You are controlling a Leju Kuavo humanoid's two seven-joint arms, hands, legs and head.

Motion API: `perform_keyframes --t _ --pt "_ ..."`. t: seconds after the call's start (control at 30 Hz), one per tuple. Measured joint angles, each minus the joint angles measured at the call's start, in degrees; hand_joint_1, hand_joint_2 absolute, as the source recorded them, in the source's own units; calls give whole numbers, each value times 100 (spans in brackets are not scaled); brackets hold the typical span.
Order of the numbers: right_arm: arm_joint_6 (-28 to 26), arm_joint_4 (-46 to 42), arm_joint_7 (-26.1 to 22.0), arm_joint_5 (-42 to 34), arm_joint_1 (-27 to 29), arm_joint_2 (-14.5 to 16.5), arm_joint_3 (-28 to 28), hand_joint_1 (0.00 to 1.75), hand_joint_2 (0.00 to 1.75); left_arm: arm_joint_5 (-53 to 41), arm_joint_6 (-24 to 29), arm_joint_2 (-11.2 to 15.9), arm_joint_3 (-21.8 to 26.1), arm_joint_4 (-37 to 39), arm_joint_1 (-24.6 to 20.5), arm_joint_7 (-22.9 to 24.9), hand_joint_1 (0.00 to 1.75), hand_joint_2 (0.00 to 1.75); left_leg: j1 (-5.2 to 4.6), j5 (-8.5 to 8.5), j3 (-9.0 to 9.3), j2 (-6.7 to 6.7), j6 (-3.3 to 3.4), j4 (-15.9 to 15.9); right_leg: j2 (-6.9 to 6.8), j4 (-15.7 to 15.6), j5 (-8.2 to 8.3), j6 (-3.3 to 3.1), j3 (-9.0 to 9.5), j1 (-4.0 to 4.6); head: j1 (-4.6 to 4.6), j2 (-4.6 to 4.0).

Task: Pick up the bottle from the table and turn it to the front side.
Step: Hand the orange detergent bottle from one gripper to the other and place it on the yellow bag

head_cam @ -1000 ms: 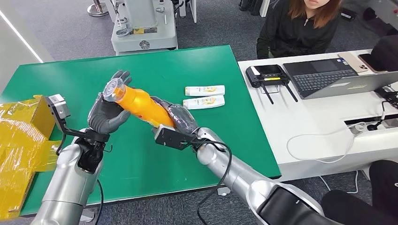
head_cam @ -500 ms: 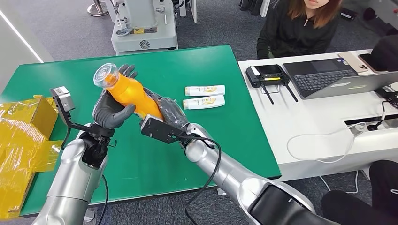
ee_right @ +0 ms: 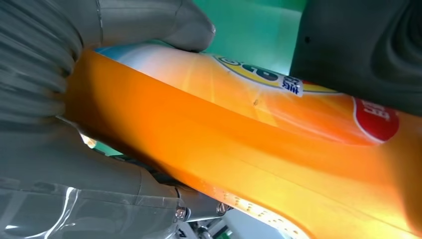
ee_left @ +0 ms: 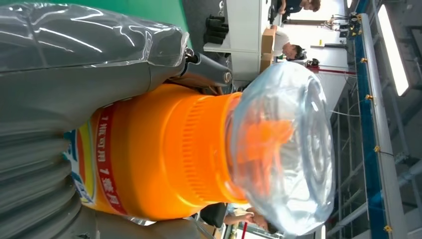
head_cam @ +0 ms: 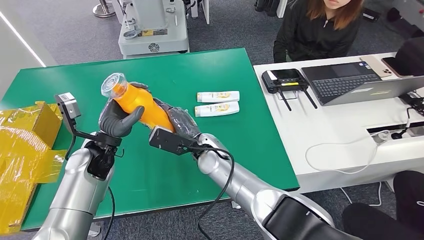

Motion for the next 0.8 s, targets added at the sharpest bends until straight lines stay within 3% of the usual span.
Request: perform_keyframes --t 0.1,0.17,0.23,0.3,0.8 --pt "15 45 -14 18 14 0 0 175 175 -28 -9 10 -1 10 18 -4 175 175 0 0 0 0 0 0 0 0 0 0 0 0 1 0" --pt "8 67 -29 28 30 0 0 108 175 -46 -15 12 -1 10 41 -12 175 175 0 0 0 0 0 0 0 0 0 0 0 0 0 0" --pt "-18 83 -55 32 50 0 0 21 175 -63 -22 12 -1 10 69 -18 175 175 0 0 -1 0 0 0 0 0 0 0 0 0 0 0" --pt "-45 92 -78 38 74 0 0 0 175 -77 -32 12 -1 10 94 -19 175 175 0 0 -1 0 0 0 0 -1 0 0 0 0 1 0" --pt "-166 10 -507 -403 306 -21 -81 0 175 -301 85 13 -1 -14 192 -164 175 175 0 0 -1 0 0 0 0 0 0 0 -1 0 0 0"
